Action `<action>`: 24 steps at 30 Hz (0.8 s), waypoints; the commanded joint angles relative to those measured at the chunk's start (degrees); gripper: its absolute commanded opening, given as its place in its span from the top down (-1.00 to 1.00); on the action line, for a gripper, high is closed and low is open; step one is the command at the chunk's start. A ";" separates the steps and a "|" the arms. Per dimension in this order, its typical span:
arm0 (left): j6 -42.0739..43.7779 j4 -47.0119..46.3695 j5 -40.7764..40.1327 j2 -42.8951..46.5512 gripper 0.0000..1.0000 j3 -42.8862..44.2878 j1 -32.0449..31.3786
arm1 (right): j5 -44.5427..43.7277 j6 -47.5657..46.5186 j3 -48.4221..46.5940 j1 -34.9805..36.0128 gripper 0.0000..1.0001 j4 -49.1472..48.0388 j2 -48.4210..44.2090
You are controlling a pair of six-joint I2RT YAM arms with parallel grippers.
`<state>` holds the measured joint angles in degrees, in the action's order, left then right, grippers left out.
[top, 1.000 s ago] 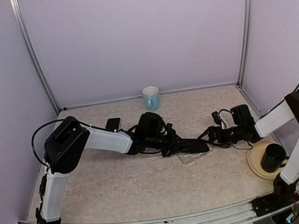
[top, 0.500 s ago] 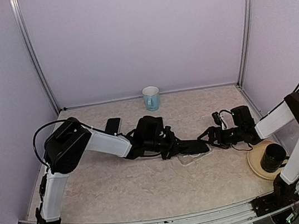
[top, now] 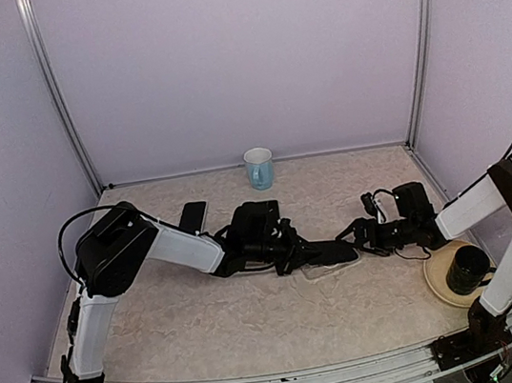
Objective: Put the phone into the phone case
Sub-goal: Install the phone into the phone case.
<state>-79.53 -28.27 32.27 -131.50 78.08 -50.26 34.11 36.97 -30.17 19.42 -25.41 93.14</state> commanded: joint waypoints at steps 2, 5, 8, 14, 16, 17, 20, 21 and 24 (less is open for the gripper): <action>-0.72 0.09 -1.60 -0.23 1.00 -1.00 0.09 | 1.40 1.09 1.17 1.93 -0.99 0.71 -1.29; -0.55 -0.02 -1.58 -0.31 1.00 -1.10 0.08 | 1.48 1.26 1.17 2.18 -0.99 0.63 -1.43; -0.26 -0.10 -1.14 -0.54 1.00 -1.09 0.14 | 1.41 1.19 1.04 2.29 -0.99 0.75 -1.44; 1.73 0.38 0.46 -1.32 1.00 -0.84 0.12 | 1.22 0.13 0.10 2.29 -0.99 2.12 -0.80; 2.37 0.32 1.27 -1.68 1.00 -0.74 0.10 | 1.35 -0.17 -0.41 2.34 -0.99 2.37 -0.36; 2.68 0.32 1.64 -1.86 1.00 -0.75 0.08 | 1.39 -0.29 -0.68 2.27 -0.99 2.45 -0.21; 3.25 0.25 2.70 -2.47 1.00 -0.81 0.10 | 1.76 -0.58 -1.52 2.31 -0.99 2.77 0.42; 3.57 0.38 2.74 -2.64 1.00 -0.88 0.12 | 1.90 -0.59 -1.59 2.35 -0.99 2.54 0.64; 3.38 0.01 3.32 -3.21 1.00 -0.84 -0.01 | 2.45 -0.33 -2.13 2.44 -0.99 2.21 1.05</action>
<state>-77.49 -29.45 33.80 -132.07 77.76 -50.06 33.87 36.91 -30.61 20.51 -24.12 92.92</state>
